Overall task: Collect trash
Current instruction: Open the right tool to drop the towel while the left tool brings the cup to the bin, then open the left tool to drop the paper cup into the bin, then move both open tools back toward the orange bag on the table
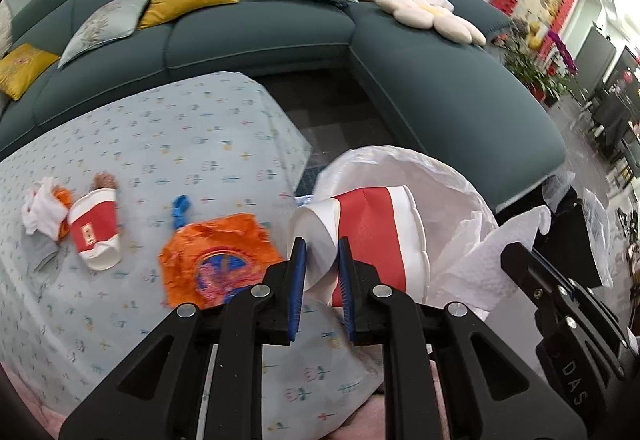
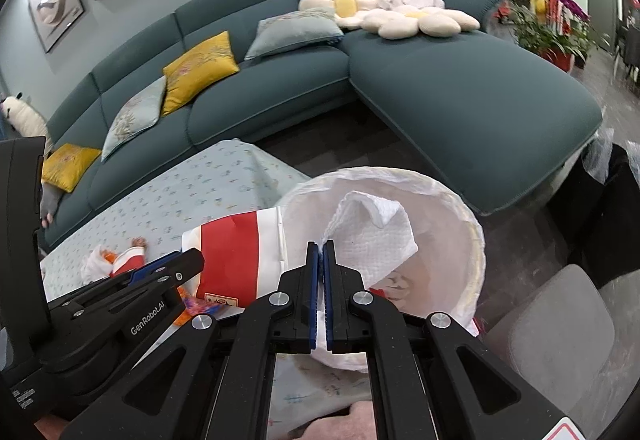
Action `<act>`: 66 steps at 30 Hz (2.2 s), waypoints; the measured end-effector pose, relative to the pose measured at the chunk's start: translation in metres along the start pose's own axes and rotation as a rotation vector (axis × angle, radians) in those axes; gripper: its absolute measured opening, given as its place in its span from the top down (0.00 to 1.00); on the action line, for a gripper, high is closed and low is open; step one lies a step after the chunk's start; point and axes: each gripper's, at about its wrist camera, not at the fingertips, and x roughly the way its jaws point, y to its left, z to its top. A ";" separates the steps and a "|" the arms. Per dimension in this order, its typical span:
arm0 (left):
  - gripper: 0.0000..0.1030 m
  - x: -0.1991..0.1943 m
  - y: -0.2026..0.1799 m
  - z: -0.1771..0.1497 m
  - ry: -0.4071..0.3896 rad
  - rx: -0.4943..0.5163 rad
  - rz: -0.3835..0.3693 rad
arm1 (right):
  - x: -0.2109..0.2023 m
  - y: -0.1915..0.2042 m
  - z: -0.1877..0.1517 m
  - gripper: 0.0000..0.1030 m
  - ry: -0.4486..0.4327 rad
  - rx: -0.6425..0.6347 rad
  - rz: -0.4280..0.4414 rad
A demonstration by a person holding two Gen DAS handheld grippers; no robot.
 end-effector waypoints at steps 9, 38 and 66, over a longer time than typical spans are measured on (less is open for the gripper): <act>0.83 0.020 -0.020 0.004 0.022 0.029 -0.020 | 0.011 -0.020 0.001 0.98 0.013 0.036 -0.022; 0.40 0.003 0.056 -0.007 0.010 -0.112 0.061 | 0.014 0.018 -0.003 0.79 0.032 -0.020 -0.017; 0.20 -0.025 0.214 -0.043 0.009 -0.356 0.203 | 0.038 0.142 -0.046 0.44 0.143 -0.213 0.054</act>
